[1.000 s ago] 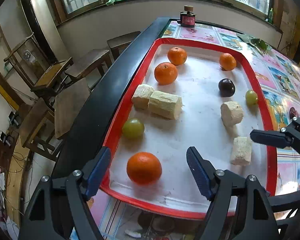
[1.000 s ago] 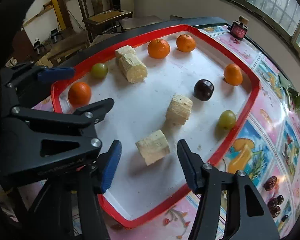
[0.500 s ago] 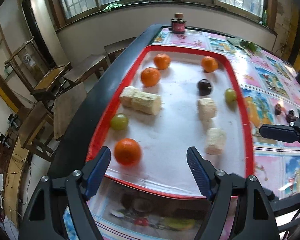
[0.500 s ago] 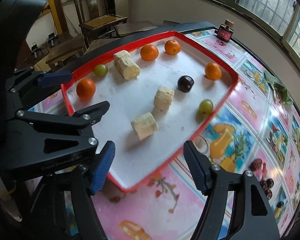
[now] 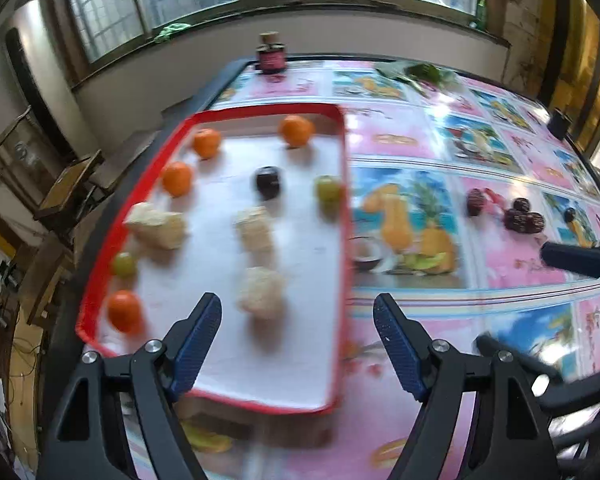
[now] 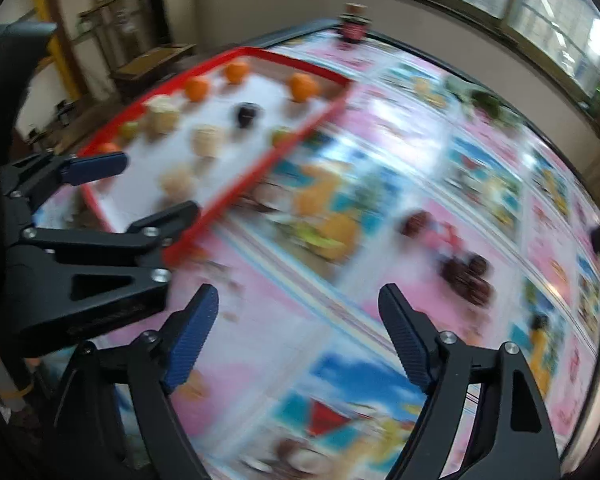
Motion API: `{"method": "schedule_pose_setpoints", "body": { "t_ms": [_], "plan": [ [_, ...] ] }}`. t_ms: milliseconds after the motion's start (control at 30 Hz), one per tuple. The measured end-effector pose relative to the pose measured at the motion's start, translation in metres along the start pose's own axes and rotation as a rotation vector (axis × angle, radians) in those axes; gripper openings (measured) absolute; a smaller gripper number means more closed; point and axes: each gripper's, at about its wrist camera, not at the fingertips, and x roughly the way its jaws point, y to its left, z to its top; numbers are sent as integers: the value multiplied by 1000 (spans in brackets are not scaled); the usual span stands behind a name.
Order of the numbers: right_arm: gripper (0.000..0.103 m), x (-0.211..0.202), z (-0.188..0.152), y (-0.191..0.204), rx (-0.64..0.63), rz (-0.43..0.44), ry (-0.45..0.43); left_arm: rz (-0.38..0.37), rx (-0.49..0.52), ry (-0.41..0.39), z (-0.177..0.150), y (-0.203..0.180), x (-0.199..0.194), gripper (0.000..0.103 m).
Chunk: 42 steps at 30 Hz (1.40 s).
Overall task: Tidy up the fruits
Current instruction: 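Move both grippers back toward the red dates on the cloth, then grasp a red date with the right gripper while the left gripper grasps another date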
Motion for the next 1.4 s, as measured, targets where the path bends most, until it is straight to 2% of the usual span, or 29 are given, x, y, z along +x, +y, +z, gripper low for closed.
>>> {"method": "schedule_pose_setpoints", "body": {
  "t_ms": [200,267,400,500,567,733,800,900,933,967,1033,1100,1267,1400],
  "plan": [
    [85,-7,-28,-80,97,-295,-19,-19,36,17,12,-37,10,78],
    [85,-6,-36,-108,136,-331,-7,-28,38,23,14,-46,13,78],
    [85,0,-46,-152,207,-309,-3,-30,50,38,18,-64,18,78],
    [85,-3,-54,-184,304,-195,-55,-42,67,45,21,-77,20,78],
    [85,-5,-59,-201,350,-190,-72,-55,80,47,22,-86,21,78],
    [85,14,-61,-216,258,-251,1,-66,94,51,27,-101,26,78],
    [84,19,-61,-220,248,-230,2,-63,102,51,30,-105,28,78],
    [71,26,-62,-226,258,-154,6,-61,116,56,36,-110,34,78],
    [70,28,-61,-227,261,-131,4,-63,120,60,37,-111,37,78],
    [60,28,-60,-227,260,-111,-7,-66,123,63,39,-112,40,78],
    [49,27,-59,-226,252,-95,-14,-78,133,64,43,-114,44,78],
    [28,27,-58,-227,248,-79,-16,-105,137,62,48,-115,49,78],
    [28,26,-57,-223,230,-88,-13,-167,150,64,58,-118,63,78],
    [28,27,-57,-225,234,-85,-19,-172,168,48,65,-120,71,77]
  ]
}}
